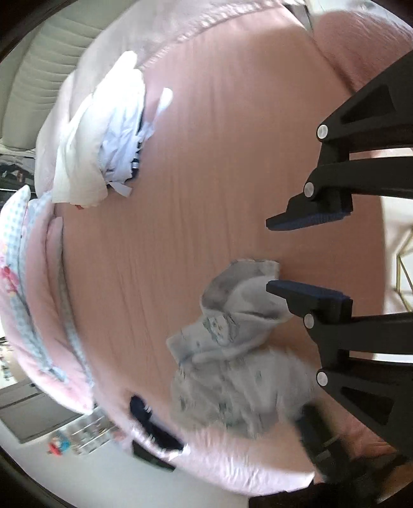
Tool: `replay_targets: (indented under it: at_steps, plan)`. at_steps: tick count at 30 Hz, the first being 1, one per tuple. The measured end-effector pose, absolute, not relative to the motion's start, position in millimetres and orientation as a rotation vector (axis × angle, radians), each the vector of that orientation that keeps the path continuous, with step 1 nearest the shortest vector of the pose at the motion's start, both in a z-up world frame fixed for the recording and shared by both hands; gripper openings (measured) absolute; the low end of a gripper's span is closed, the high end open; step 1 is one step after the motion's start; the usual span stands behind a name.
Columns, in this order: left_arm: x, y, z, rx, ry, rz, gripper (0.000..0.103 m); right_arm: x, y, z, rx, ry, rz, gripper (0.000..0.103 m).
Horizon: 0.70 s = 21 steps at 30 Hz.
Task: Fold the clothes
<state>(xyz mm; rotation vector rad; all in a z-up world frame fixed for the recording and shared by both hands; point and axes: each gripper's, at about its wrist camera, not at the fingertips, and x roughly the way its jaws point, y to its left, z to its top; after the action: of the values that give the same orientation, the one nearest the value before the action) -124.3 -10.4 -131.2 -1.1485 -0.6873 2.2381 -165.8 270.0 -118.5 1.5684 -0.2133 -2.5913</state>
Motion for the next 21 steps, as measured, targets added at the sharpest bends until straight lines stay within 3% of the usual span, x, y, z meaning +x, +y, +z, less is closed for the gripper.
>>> replay_targets:
  at_steps: [5, 10, 13, 16, 17, 18, 19, 20, 21]
  plan:
    - [-110.6, -60.0, -132.3, -1.128, -0.725, 2.508, 0.053, -146.5, 219.0, -120.6, 1.473, -0.176, -2.314, 0.044]
    - [-109.1, -62.5, -160.7, -1.255, -0.714, 2.485, 0.053, -149.2, 157.3, -152.5, 1.534, 0.066, -2.255, 0.045]
    - [-113.1, -48.3, -167.7, -1.291, -0.640, 2.462, 0.053, -169.1, 146.1, -168.7, 1.602, 0.118, -2.318, 0.045]
    - [-118.1, -45.9, -171.4, -1.292, -0.604, 2.474, 0.053, -184.9, 137.7, -177.6, 1.584, 0.140, -2.356, 0.058]
    - [-121.5, -47.6, -173.7, -1.293, -0.613, 2.477, 0.053, -189.6, 135.9, -181.0, 1.569, 0.154, -2.379, 0.057]
    - [-125.3, -44.9, -176.3, -1.304, -0.615, 2.468, 0.053, -194.1, 134.9, -183.0, 1.553, 0.163, -2.404, 0.055]
    - [-129.2, -41.2, -178.9, -1.316, -0.616, 2.457, 0.053, -197.2, 138.4, -176.2, 1.528, 0.144, -2.439, 0.029]
    - [-137.7, -22.8, -188.3, -1.323, -0.617, 2.445, 0.053, -200.3, 141.9, -169.4, 1.503, 0.125, -2.474, 0.019]
    - [-137.9, -19.1, -192.0, -1.326, -0.624, 2.430, 0.053, -203.5, 145.4, -162.6, 1.477, 0.105, -2.508, 0.018]
